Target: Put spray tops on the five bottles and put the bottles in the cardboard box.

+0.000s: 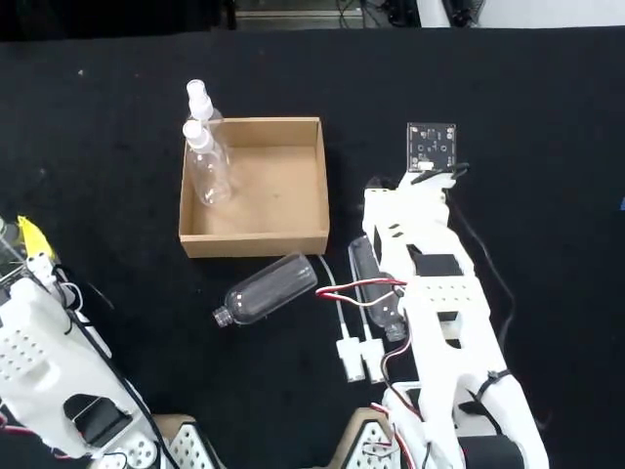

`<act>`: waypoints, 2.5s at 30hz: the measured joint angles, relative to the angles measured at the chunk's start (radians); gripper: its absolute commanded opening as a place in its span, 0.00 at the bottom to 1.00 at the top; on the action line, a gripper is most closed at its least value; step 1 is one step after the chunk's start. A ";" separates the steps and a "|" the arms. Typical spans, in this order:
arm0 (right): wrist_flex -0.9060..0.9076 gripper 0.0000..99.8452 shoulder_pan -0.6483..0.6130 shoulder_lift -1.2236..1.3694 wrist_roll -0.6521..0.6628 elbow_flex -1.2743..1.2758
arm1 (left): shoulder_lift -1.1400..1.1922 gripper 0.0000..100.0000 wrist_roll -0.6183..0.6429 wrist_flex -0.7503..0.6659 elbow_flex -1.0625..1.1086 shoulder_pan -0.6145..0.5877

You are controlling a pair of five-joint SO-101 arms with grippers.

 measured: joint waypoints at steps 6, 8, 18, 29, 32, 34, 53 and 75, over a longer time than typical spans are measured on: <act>0.000 0.01 0.000 0.000 0.000 0.000 | 0.000 0.33 0.005 0.000 0.000 -0.034; 0.000 0.01 0.000 0.000 0.000 0.000 | 0.000 0.32 0.005 0.000 0.000 -0.044; 0.000 0.01 0.000 0.000 0.000 0.000 | 0.002 0.32 0.005 0.000 0.000 -0.051; 0.000 0.01 0.000 0.000 0.000 0.000 | -0.110 0.32 0.003 0.000 0.052 -0.046; 0.000 0.01 0.000 0.000 0.000 0.000 | -0.183 0.32 0.003 0.026 0.081 -0.038; 0.000 0.01 0.000 0.000 0.000 0.000 | -0.219 0.32 0.003 0.092 0.086 -0.037; 0.000 0.01 0.000 0.000 0.000 0.000 | -0.253 0.32 0.003 0.245 0.074 -0.032; 0.000 0.01 0.000 0.000 0.000 0.000 | -0.253 0.15 0.003 0.245 0.052 -0.032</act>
